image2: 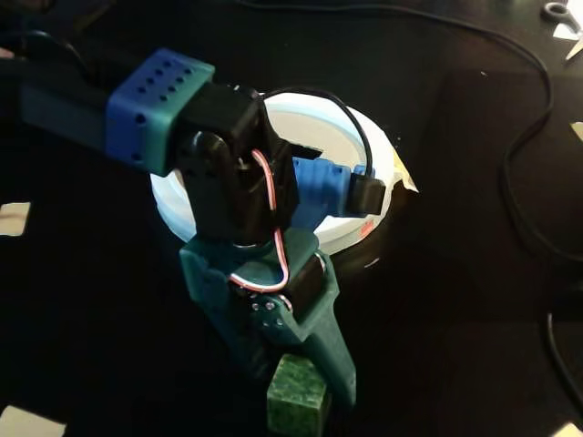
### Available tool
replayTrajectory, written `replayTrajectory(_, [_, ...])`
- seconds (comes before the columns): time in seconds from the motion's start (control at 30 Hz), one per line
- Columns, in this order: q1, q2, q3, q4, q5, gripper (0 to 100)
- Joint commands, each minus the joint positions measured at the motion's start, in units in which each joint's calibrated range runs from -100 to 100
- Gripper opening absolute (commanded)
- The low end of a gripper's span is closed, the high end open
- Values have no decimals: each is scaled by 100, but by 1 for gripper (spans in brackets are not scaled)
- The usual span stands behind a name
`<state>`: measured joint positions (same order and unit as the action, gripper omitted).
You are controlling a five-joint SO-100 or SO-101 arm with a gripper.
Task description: Pick up the square block and drop it in corresponding square shaped hole
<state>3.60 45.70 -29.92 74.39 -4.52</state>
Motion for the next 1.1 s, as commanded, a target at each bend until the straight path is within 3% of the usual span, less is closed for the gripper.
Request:
replayTrajectory(0.0, [102, -24, -433, -139, 29, 68])
replayTrajectory(0.6, [290, -168, -624, -8, 34, 67])
replayTrajectory(0.87, [277, -168, -624, -8, 34, 40])
replayTrajectory(1.07, [277, -212, -624, -8, 34, 34])
